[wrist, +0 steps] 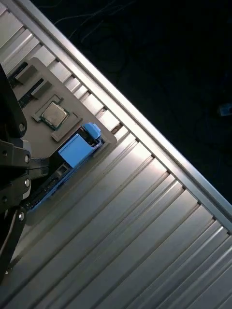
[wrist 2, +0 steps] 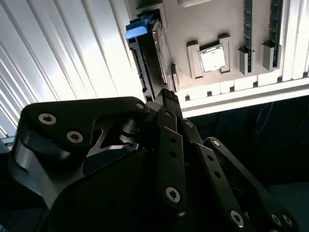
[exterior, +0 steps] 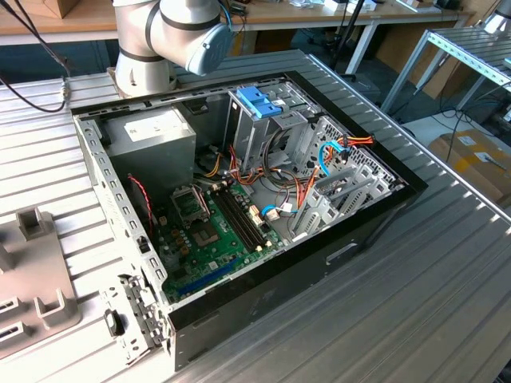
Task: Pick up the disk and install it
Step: 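Pick up the disk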
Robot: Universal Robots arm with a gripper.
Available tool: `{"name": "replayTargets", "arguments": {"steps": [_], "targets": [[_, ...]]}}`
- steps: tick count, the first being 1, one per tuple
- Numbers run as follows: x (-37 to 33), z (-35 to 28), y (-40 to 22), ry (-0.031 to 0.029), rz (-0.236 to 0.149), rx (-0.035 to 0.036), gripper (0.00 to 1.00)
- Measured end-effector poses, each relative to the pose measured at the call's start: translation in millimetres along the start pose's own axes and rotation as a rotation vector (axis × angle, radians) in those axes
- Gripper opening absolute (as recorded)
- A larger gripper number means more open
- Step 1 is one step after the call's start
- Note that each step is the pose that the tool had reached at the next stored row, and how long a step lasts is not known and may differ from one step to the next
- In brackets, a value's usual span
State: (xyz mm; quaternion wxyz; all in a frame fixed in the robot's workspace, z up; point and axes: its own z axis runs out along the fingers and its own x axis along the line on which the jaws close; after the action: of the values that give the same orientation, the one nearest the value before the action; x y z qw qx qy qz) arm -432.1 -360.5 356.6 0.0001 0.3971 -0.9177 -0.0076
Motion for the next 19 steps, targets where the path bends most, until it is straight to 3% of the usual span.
{"name": "replayTargets", "arguments": {"steps": [3, 19], "targets": [[0.0, 0.1, 0.0, 0.0009, -0.073, -0.0003, 0.11], [0.0, 0.1, 0.0, 0.0012, -0.083, -0.0004, 0.11]]}}
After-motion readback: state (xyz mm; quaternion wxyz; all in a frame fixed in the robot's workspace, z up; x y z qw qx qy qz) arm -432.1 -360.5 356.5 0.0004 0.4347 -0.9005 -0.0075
